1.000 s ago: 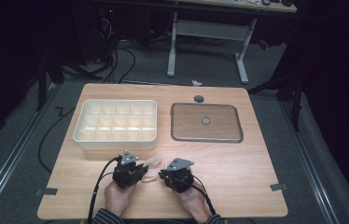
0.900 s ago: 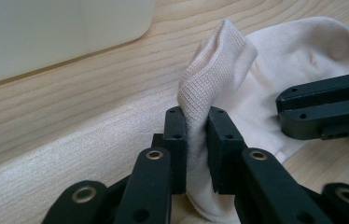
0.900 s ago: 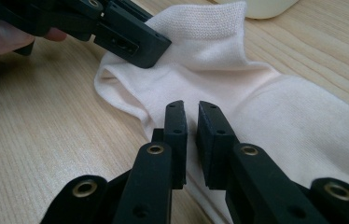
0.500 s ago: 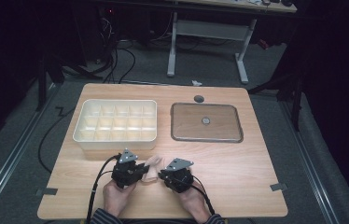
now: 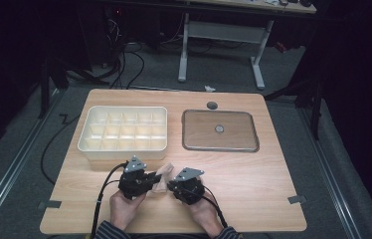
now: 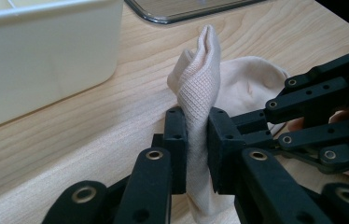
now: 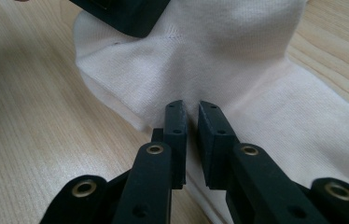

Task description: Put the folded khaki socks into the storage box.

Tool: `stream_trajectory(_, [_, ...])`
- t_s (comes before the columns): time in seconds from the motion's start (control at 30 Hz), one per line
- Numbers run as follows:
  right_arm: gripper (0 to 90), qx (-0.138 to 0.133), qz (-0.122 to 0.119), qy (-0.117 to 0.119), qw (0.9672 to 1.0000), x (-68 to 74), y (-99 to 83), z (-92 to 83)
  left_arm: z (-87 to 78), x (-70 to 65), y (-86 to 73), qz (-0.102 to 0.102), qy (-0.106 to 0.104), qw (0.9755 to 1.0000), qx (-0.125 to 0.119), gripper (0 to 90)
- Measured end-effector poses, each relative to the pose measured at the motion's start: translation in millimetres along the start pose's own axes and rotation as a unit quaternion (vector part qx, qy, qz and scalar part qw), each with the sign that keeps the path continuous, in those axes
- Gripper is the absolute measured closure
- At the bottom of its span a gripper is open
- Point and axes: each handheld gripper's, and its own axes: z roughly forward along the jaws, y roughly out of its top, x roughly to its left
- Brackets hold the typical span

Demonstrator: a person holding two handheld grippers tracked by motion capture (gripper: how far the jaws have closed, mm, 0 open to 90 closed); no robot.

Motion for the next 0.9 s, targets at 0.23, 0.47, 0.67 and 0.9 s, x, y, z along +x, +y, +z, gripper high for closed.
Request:
stream_trajectory(0.23, [82.2, -0.002, 0.005, 0.007, 1.0, -1.2, 1.8, 2.5, -0.8, -0.7, 1.4, -0.001, -0.011, 0.9999, -0.007, 79.6])
stream_trajectory(0.47, [82.2, 0.0, 0.008, 0.014, 0.9999, -1.1, 5.3, 6.1, -2.6, -0.4, 1.8, -0.003, -0.014, 0.9998, -0.014, 79.6])
stream_trajectory(0.67, [82.2, 0.006, 0.004, 0.022, 0.9997, 2.2, 10.5, 10.6, -3.8, -0.6, 1.6, -0.004, -0.014, 0.9997, -0.019, 79.6])
stream_trajectory(0.9, [80.6, 0.004, 0.002, 0.033, 0.9994, 4.0, 14.5, 15.2, -4.6, -1.2, 0.6, 0.003, 0.0, 0.9999, -0.009, 79.6])
